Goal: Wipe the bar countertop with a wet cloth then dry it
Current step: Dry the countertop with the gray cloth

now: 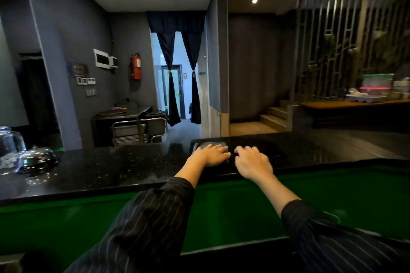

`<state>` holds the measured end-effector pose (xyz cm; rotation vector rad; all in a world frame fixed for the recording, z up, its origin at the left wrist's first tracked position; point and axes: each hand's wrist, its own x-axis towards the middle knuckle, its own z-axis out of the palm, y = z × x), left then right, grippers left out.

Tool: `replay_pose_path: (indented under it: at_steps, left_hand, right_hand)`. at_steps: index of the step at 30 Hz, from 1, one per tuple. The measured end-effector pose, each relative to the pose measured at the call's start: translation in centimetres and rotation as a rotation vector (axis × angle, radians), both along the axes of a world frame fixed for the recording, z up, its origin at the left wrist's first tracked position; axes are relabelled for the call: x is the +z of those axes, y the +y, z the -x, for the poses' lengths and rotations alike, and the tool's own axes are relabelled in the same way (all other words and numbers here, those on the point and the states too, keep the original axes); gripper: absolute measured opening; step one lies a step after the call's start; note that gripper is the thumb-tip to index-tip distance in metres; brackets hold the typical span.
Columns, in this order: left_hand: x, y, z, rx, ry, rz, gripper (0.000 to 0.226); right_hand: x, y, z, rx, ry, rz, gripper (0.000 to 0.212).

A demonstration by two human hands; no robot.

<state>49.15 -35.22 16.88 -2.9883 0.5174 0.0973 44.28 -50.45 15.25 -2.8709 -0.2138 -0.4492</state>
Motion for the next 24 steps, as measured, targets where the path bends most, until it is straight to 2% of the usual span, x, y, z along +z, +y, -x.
replay_pose_path:
  at_steps: [2, 4, 6, 8, 10, 11, 12, 14, 16, 18, 20, 24]
  left_hand:
    - [0.1, -2.3, 0.7, -0.066, 0.039, 0.021, 0.082]
    - [0.7, -3.8, 3.6, -0.071, 0.021, 0.031, 0.06]
    - [0.8, -2.9, 5.4, -0.11, 0.002, 0.092, 0.05]
    - [0.4, 0.3, 5.8, -0.11, 0.045, 0.196, 0.061]
    - [0.0, 4.5, 4.7, -0.016, 0.028, 0.281, 0.091]
    - [-0.2, 6.6, 4.0, 0.099, 0.002, 0.277, 0.096]
    - [-0.4, 8.7, 2.9, 0.21, -0.013, 0.257, 0.089]
    - [-0.7, 11.5, 1.0, 0.34, -0.026, 0.128, 0.062]
    - [-0.8, 11.9, -1.0, 0.399, -0.003, 0.04, 0.058]
    - [-0.3, 10.6, -2.9, 0.505, 0.042, 0.033, 0.074]
    - [0.3, 7.4, -5.2, 0.547, 0.046, 0.057, 0.072]
    - [0.7, -3.4, -10.1, 0.307, 0.068, 0.035, 0.068]
  right_hand:
    - [0.4, -0.2, 0.6, -0.011, 0.016, -0.038, 0.037]
    - [0.9, -0.8, 0.6, 0.019, 0.079, -0.084, 0.038]
    - [2.0, -2.4, 0.3, 0.093, 0.153, -0.177, 0.039]
    - [2.9, -5.0, -0.1, 0.14, 0.17, -0.273, 0.038]
    - [2.8, -8.1, -0.4, 0.091, 0.107, -0.216, 0.033]
    - [2.4, -9.4, -0.4, 0.053, 0.051, -0.159, 0.034]
    - [1.9, -10.4, -0.6, 0.013, 0.009, -0.09, 0.036]
    - [1.0, -11.4, -1.2, -0.003, 0.025, -0.084, 0.041]
    - [0.6, -11.2, -2.0, 0.051, 0.063, -0.136, 0.046]
    - [0.4, -11.2, -2.7, 0.069, 0.071, -0.154, 0.048]
    - [0.1, -11.4, -3.0, 0.069, 0.03, -0.137, 0.046]
    - [-0.2, -11.7, -3.3, 0.079, 0.007, -0.108, 0.049]
